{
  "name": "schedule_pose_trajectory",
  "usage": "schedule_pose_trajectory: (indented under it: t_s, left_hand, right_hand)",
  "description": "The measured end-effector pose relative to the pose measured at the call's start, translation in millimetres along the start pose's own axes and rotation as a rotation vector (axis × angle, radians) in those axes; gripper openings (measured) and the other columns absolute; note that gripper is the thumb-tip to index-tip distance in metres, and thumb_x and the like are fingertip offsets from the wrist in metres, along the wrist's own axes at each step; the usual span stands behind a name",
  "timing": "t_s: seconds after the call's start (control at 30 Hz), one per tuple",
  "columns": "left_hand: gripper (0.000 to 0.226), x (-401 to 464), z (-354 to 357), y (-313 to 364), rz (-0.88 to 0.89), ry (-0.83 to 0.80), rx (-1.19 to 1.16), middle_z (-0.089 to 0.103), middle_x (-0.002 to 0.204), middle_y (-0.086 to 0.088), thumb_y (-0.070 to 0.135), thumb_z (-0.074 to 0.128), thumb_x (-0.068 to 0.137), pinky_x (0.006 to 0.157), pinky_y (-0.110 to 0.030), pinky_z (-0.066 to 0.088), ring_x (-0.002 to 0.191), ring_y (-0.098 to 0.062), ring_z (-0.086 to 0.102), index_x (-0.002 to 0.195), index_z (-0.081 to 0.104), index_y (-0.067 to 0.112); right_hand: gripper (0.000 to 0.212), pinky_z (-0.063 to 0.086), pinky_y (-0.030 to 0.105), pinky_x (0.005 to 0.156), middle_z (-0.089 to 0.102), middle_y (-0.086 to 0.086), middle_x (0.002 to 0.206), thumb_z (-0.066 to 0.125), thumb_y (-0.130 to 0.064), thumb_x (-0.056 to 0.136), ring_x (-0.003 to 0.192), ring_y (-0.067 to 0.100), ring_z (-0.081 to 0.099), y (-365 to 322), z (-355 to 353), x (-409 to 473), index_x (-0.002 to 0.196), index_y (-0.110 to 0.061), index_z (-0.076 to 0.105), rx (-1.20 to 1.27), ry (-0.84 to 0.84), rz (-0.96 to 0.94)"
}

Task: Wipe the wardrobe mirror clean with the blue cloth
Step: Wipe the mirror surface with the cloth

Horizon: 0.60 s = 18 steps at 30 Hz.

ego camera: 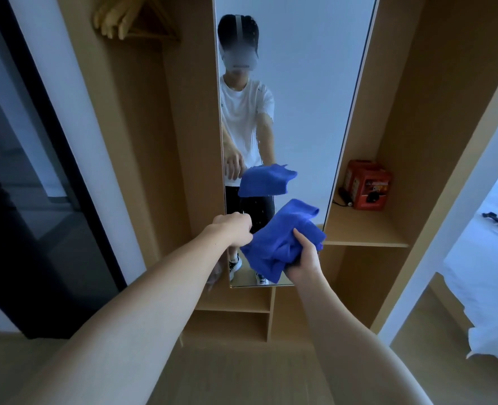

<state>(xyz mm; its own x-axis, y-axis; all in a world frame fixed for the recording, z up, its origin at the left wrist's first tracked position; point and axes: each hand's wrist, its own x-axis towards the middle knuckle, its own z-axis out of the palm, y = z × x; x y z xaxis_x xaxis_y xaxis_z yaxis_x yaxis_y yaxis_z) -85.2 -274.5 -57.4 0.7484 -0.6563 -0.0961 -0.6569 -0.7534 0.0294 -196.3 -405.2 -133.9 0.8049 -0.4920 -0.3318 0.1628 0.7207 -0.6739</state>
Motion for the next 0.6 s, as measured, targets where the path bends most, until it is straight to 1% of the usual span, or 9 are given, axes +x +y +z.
schedule_pose_trajectory:
  t_s: [0.1, 0.2, 0.23, 0.33, 0.4, 0.43, 0.5, 0.53, 0.6]
  left_hand:
    - [0.011, 1, -5, -4, 0.0, 0.027, 0.007, 0.064, 0.086, -0.004, 0.019, 0.05, 0.09, 0.061, -0.034, 0.042, 0.071, -0.024, 0.059, 0.087, 0.06, 0.016]
    - [0.012, 1, -12, -7, -0.001, 0.039, 0.02, 0.057, 0.079, -0.004, 0.016, 0.047, 0.09, 0.063, -0.035, 0.041, 0.067, -0.025, 0.053, 0.08, 0.053, 0.015]
    - [0.013, 1, -15, -7, 0.0, 0.043, 0.02, 0.054, 0.077, -0.003, 0.016, 0.046, 0.09, 0.064, -0.035, 0.04, 0.066, -0.025, 0.051, 0.078, 0.051, 0.016]
    - [0.015, 2, -17, -6, 0.001, 0.042, 0.027, 0.05, 0.074, -0.003, 0.014, 0.046, 0.089, 0.065, -0.035, 0.038, 0.064, -0.024, 0.047, 0.074, 0.047, 0.016]
    - [0.016, 3, -16, -5, 0.002, 0.04, 0.027, 0.049, 0.073, -0.003, 0.013, 0.046, 0.088, 0.063, -0.035, 0.037, 0.062, -0.024, 0.046, 0.073, 0.046, 0.016]
    - [0.015, 4, -15, -4, 0.005, 0.039, 0.03, 0.049, 0.073, -0.003, 0.013, 0.046, 0.087, 0.061, -0.034, 0.037, 0.062, -0.024, 0.046, 0.073, 0.045, 0.016]
    - [0.015, 6, -14, -2, 0.012, 0.036, 0.038, 0.048, 0.072, -0.003, 0.012, 0.046, 0.087, 0.061, -0.034, 0.037, 0.061, -0.024, 0.045, 0.073, 0.045, 0.016]
    - [0.015, 6, -13, -2, 0.014, 0.035, 0.041, 0.048, 0.071, -0.003, 0.012, 0.046, 0.087, 0.061, -0.034, 0.037, 0.061, -0.024, 0.046, 0.073, 0.045, 0.016]
    - [0.016, 7, -13, 0, 0.017, 0.04, 0.043, 0.05, 0.071, -0.003, 0.013, 0.047, 0.088, 0.062, -0.034, 0.038, 0.061, -0.024, 0.047, 0.073, 0.046, 0.016]
  right_hand:
    - [0.011, 0.056, 0.037, 0.069, 0.073, 0.01, 0.08, 0.054, -0.015, 0.09, 0.081, 0.028, 0.071, 6, -5, 2, 0.084, -0.013, 0.063, 0.015, 0.13, 0.007]
    - [0.007, 0.054, 0.037, 0.067, 0.069, 0.01, 0.072, 0.053, -0.014, 0.09, 0.077, 0.028, 0.067, 12, -8, 5, 0.086, -0.01, 0.058, -0.033, 0.204, 0.046]
    - [0.006, 0.053, 0.036, 0.066, 0.067, 0.009, 0.069, 0.053, -0.012, 0.088, 0.074, 0.027, 0.066, 13, -8, 6, 0.083, -0.012, 0.056, -0.018, 0.21, 0.036]
    - [0.018, 0.05, 0.033, 0.065, 0.059, 0.003, 0.063, 0.048, -0.008, 0.083, 0.063, 0.023, 0.06, 12, -4, 1, 0.067, -0.016, 0.048, 0.052, 0.197, -0.02]
    - [0.016, 0.05, 0.035, 0.072, 0.063, 0.003, 0.072, 0.053, -0.017, 0.085, 0.068, 0.024, 0.062, 6, 1, -1, 0.069, -0.018, 0.054, 0.108, 0.201, -0.056]
    - [0.016, 0.051, 0.038, 0.077, 0.067, 0.004, 0.077, 0.059, -0.029, 0.087, 0.073, 0.025, 0.064, 2, 4, 0, 0.075, -0.019, 0.06, 0.107, 0.218, -0.06]
    - [0.038, 0.052, 0.044, 0.086, 0.07, 0.006, 0.085, 0.064, -0.056, 0.085, 0.083, 0.026, 0.066, -4, 11, 1, 0.091, -0.019, 0.065, 0.028, 0.234, -0.032]
    - [0.049, 0.052, 0.045, 0.087, 0.071, 0.007, 0.088, 0.065, -0.062, 0.083, 0.086, 0.026, 0.067, -4, 12, 2, 0.099, -0.016, 0.065, -0.019, 0.232, -0.015]
    - [0.06, 0.055, 0.042, 0.08, 0.071, 0.007, 0.09, 0.073, -0.058, 0.077, 0.085, 0.025, 0.068, -4, 13, 5, 0.111, -0.01, 0.063, -0.112, 0.203, -0.01]
